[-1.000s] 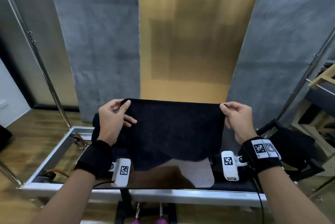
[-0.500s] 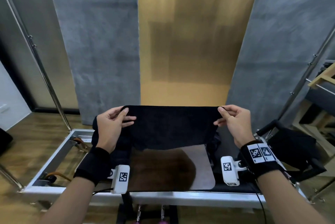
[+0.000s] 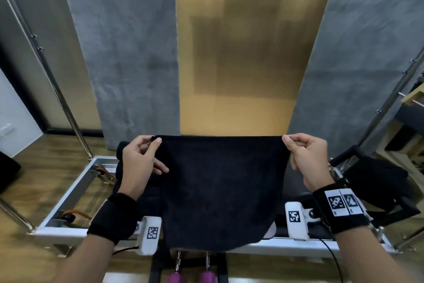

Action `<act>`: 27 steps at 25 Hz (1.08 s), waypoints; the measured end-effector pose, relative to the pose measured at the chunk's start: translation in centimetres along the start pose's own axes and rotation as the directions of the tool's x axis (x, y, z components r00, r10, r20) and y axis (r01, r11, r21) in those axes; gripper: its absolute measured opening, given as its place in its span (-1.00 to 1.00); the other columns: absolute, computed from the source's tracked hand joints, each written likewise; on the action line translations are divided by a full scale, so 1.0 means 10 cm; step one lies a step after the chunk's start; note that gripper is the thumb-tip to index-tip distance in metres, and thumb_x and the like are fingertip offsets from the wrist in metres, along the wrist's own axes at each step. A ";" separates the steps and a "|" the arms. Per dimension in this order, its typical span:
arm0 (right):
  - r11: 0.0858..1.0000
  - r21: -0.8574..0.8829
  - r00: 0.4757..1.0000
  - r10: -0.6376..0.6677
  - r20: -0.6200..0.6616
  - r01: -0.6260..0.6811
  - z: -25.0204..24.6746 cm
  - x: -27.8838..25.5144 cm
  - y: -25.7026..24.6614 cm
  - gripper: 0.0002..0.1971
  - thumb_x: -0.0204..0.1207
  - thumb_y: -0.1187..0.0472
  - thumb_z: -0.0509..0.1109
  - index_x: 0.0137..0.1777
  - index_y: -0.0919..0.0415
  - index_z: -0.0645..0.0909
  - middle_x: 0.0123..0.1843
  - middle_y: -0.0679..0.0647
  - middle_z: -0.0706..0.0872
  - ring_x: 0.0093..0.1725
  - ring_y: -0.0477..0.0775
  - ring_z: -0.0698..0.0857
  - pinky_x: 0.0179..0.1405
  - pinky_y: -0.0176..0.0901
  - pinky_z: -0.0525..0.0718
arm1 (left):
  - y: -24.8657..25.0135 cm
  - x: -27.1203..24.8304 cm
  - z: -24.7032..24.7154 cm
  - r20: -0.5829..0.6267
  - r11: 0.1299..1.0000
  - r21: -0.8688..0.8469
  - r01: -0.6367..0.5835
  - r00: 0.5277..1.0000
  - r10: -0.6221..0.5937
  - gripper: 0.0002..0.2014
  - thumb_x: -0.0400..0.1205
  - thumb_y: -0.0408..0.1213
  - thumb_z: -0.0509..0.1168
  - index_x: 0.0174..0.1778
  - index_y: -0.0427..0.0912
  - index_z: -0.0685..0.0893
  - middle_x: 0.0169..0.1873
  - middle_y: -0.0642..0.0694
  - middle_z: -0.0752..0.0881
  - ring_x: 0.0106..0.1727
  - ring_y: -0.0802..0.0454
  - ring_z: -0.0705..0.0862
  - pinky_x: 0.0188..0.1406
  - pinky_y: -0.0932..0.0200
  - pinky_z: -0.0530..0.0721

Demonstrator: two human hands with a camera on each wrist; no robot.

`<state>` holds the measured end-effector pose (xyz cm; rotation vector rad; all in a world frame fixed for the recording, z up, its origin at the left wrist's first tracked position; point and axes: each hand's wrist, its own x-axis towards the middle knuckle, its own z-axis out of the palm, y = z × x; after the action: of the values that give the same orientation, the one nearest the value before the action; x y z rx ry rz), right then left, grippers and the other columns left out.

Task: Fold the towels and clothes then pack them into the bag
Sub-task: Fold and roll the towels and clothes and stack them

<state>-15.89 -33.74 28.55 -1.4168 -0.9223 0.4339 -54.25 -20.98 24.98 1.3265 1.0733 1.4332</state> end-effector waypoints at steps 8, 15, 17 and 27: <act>0.984 0.180 1.000 0.003 0.000 -0.003 0.22 0.33 0.08 -0.88 0.68 0.37 0.47 -0.11 0.31 0.77 -0.16 0.32 0.82 -0.08 0.31 0.91 0.02 -0.02 0.87 | 0.12 0.30 0.26 0.091 0.980 -0.196 0.042 0.995 -0.025 -0.96 0.86 -0.41 0.26 0.11 -0.27 0.59 -0.04 -0.17 0.69 0.11 -0.29 0.90 -0.03 -0.04 0.91; 0.961 0.218 0.985 0.160 0.061 -0.170 0.18 -0.20 0.68 -0.91 0.65 0.46 0.44 -0.02 0.44 0.78 -0.03 0.40 0.85 0.02 0.37 0.87 0.10 0.00 0.86 | -0.59 -0.01 0.10 0.029 0.984 -0.057 0.170 0.985 -0.169 -0.77 0.87 -0.43 0.17 -0.03 -0.21 0.70 -0.09 -0.37 0.78 -0.12 -0.39 0.89 -0.15 -0.08 0.92; 0.942 0.159 0.955 0.283 0.093 -0.295 0.20 -0.49 1.00 -0.90 0.63 0.52 0.42 -0.03 0.50 0.78 -0.04 0.38 0.86 0.08 0.39 0.85 0.16 0.07 0.85 | -0.93 -0.24 0.02 0.014 0.930 0.097 0.355 0.934 -0.358 -0.72 0.90 -0.41 0.05 0.04 -0.33 0.66 -0.04 -0.56 0.76 -0.21 -0.39 0.89 -0.23 -0.11 0.92; 0.780 -0.463 0.826 0.540 0.160 -0.421 0.08 -0.97 1.91 -0.72 0.65 0.24 0.48 -0.32 0.18 0.80 -0.39 0.05 0.84 -0.56 -0.01 0.65 -0.61 -0.26 0.55 | -1.36 -0.63 0.18 0.221 0.556 0.824 0.109 0.842 -0.492 -0.72 0.72 -0.28 0.15 -0.26 -0.16 0.66 -0.32 -0.17 0.79 -0.25 -0.23 0.79 -0.14 -0.14 0.82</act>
<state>-17.37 -37.50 7.52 -2.0360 -0.8989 0.8963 -51.53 -23.83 10.44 1.8221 1.6117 0.2849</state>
